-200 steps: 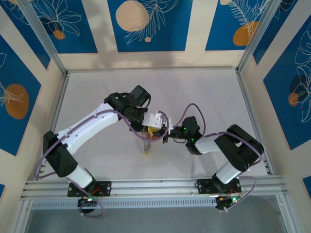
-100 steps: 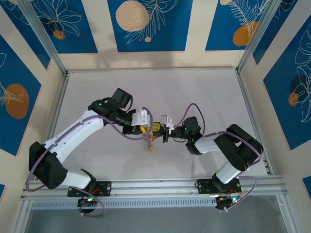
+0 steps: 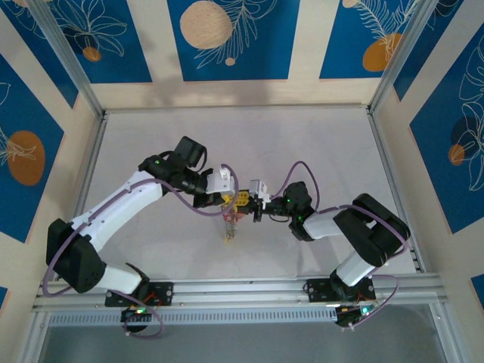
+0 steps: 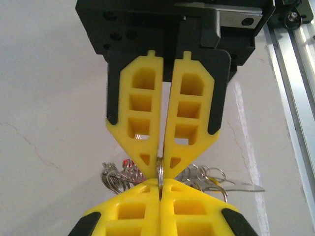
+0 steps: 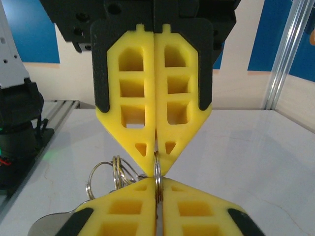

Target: Put the keys on the keyring

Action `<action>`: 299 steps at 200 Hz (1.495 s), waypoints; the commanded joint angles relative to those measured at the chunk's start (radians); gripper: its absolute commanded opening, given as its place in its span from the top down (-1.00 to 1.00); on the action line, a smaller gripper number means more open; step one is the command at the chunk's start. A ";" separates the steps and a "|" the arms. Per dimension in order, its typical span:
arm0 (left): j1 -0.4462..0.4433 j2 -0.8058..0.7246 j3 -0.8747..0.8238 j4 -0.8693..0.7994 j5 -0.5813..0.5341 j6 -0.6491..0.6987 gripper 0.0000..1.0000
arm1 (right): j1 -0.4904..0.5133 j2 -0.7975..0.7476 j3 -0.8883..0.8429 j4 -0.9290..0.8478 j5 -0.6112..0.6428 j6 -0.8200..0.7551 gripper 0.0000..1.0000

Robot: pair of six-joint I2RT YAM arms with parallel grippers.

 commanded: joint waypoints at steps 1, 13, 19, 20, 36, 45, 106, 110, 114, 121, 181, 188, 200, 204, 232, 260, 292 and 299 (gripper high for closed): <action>-0.023 0.017 0.078 -0.097 -0.069 0.043 1.00 | 0.002 -0.058 0.011 -0.085 0.032 -0.071 0.58; -0.055 0.035 0.115 -0.150 -0.146 0.068 1.00 | 0.004 -0.072 0.017 -0.127 0.036 -0.090 0.53; -0.074 0.048 0.134 -0.177 -0.185 0.079 1.00 | 0.004 -0.074 0.020 -0.135 0.036 -0.094 0.52; -0.078 0.051 0.137 -0.182 -0.194 0.082 1.00 | 0.004 -0.074 0.020 -0.136 0.036 -0.094 0.52; -0.118 0.088 0.189 -0.243 -0.278 0.097 1.00 | 0.006 -0.066 0.025 -0.132 0.036 -0.091 0.51; -0.136 0.102 0.212 -0.259 -0.311 0.096 1.00 | 0.006 -0.059 0.031 -0.128 0.035 -0.087 0.51; -0.194 0.173 0.294 -0.329 -0.425 0.110 1.00 | 0.018 -0.026 0.056 -0.100 0.021 -0.061 0.80; -0.194 0.175 0.293 -0.328 -0.418 0.107 1.00 | 0.018 -0.027 0.056 -0.100 0.019 -0.060 0.86; -0.193 0.172 0.290 -0.327 -0.412 0.107 1.00 | 0.018 -0.026 0.055 -0.098 0.018 -0.059 0.93; -0.193 0.166 0.282 -0.314 -0.400 0.103 0.94 | 0.018 -0.027 0.052 -0.091 0.016 -0.059 1.00; -0.090 0.058 0.132 -0.155 -0.201 0.061 0.61 | 0.001 -0.016 -0.006 0.065 0.002 -0.015 1.00; -0.076 0.046 0.110 -0.133 -0.164 0.061 0.62 | 0.000 -0.013 -0.010 0.075 0.000 -0.012 1.00; -0.052 0.027 0.072 -0.088 -0.097 0.052 0.65 | -0.002 -0.008 -0.015 0.092 -0.003 -0.008 1.00; -0.044 0.021 0.059 -0.071 -0.076 0.049 0.66 | -0.003 -0.009 -0.016 0.096 -0.005 -0.009 1.00; -0.004 -0.005 -0.010 0.021 0.009 0.014 0.77 | -0.003 -0.002 -0.017 0.110 -0.006 -0.006 1.00; 0.007 -0.015 -0.030 0.049 0.018 0.013 0.85 | -0.005 0.001 -0.024 0.109 -0.009 -0.013 1.00; 0.009 -0.026 -0.037 0.074 0.060 0.012 0.88 | -0.005 0.003 -0.027 0.108 -0.011 -0.015 1.00; 0.010 -0.026 -0.036 0.077 0.070 0.013 1.00 | -0.005 0.003 -0.027 0.106 -0.008 -0.016 1.00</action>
